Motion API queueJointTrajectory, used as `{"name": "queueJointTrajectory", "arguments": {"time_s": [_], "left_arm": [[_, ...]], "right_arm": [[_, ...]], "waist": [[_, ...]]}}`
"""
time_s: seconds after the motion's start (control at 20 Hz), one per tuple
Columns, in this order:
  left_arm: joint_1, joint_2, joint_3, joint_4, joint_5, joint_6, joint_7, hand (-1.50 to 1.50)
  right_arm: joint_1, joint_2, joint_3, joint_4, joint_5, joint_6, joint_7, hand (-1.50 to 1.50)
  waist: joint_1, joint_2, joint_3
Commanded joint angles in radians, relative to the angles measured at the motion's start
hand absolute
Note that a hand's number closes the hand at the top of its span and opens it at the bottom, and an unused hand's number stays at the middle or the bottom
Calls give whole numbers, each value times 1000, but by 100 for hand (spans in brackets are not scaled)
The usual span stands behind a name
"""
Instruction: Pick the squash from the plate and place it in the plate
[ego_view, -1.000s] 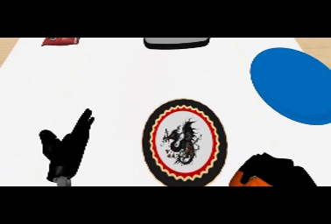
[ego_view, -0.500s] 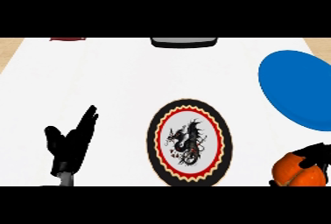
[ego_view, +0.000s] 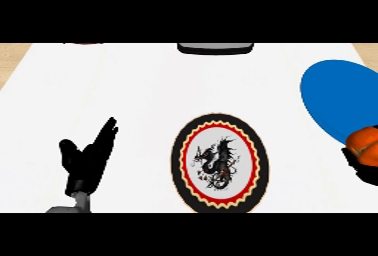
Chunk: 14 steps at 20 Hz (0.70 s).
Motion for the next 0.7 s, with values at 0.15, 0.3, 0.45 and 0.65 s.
{"name": "queueJointTrajectory", "arguments": {"time_s": [0.15, 0.3, 0.45, 0.65], "left_arm": [[-3, -20, -14, 78, -25, -1, -22, 0], [-29, -26, -15, 83, -15, -4, 27, 0], [-15, 14, 19, 44, 21, -47, 23, 0], [-16, -22, -16, 50, -14, -13, 31, 0]], "right_arm": [[-344, -100, -117, 481, -19, -21, -126, 150], [-442, -130, -123, 682, 6, -27, -214, 150], [-540, -196, -161, 890, -2, 3, -325, 150], [-631, -214, -185, 1104, 17, -30, -440, 150]], "waist": [[15, 12, -6], [19, 14, -5], [24, 13, -5], [36, 21, -3]]}}
